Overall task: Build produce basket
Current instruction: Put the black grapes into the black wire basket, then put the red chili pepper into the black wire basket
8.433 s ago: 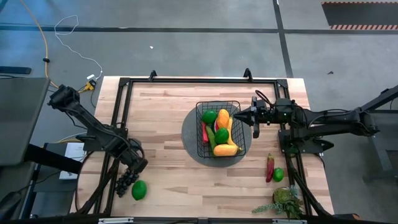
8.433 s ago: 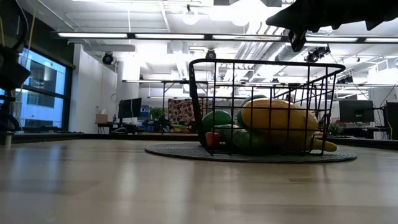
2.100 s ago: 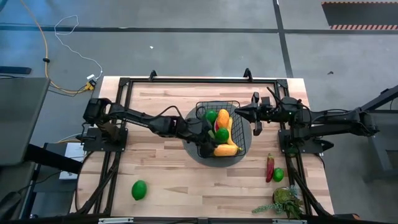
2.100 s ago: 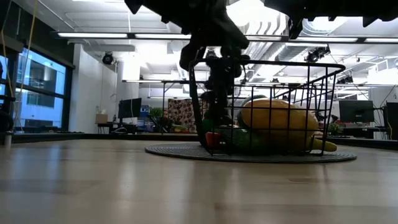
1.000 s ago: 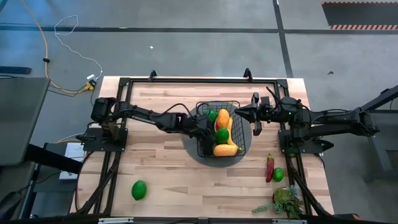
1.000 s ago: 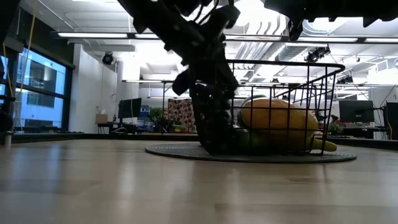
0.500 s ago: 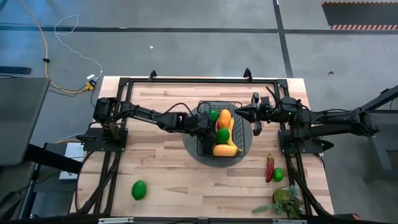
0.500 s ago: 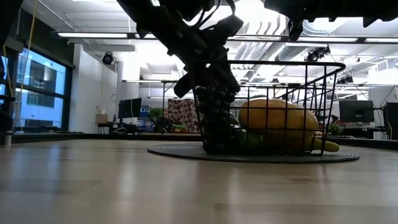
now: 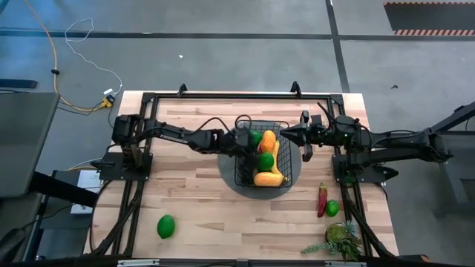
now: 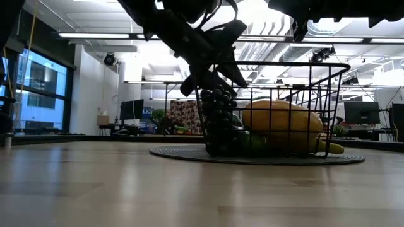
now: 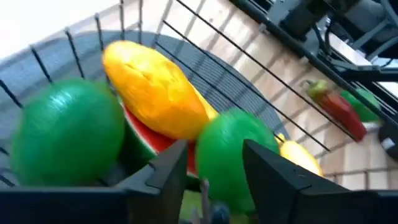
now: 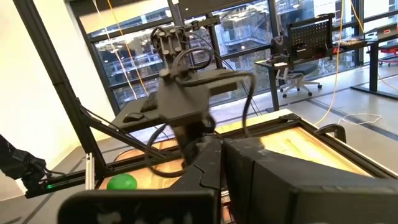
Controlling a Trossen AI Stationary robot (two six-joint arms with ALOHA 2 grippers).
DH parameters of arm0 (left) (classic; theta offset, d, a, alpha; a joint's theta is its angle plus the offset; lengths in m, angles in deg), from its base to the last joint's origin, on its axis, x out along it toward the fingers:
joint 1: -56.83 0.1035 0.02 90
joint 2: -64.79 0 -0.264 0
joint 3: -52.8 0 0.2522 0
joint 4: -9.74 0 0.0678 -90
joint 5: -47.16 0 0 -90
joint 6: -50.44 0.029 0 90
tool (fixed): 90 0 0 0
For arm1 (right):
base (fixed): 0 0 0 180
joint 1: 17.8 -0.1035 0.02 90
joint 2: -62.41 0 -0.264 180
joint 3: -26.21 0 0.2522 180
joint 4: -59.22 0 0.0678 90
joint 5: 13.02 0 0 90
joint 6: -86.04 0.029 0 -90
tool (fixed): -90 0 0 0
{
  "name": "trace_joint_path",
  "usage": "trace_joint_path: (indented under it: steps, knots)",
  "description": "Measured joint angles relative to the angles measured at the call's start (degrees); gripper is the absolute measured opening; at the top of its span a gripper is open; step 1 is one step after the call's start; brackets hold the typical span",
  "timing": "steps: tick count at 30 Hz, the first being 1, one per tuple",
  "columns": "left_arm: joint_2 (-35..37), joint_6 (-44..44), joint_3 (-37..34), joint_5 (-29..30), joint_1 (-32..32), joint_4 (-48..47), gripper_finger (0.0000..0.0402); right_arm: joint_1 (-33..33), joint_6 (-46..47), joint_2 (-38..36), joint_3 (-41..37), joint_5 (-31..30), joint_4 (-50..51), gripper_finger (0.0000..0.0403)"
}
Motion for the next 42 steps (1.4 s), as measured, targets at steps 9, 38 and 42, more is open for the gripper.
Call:
trace_joint_path:
  steps: [9, 38, 42]
  knots:
    - [0.3, 6.6, 7.4, -6.7, 4.4, -2.6, 0.0175, -0.1, 0.0, 0.0, 0.0, 0.0, -0.1, 0.0000]
    - [48.6, 18.6, -20.4, -3.3, 7.6, 12.2, 0.0174, -0.2, -0.2, 0.0, 0.0, 0.0, -1.8, 0.0000]
    - [57.0, 14.4, -32.7, -4.1, 5.6, 20.6, 0.0174, -0.1, -0.5, 0.0, 0.0, 0.0, -2.4, 0.0000]
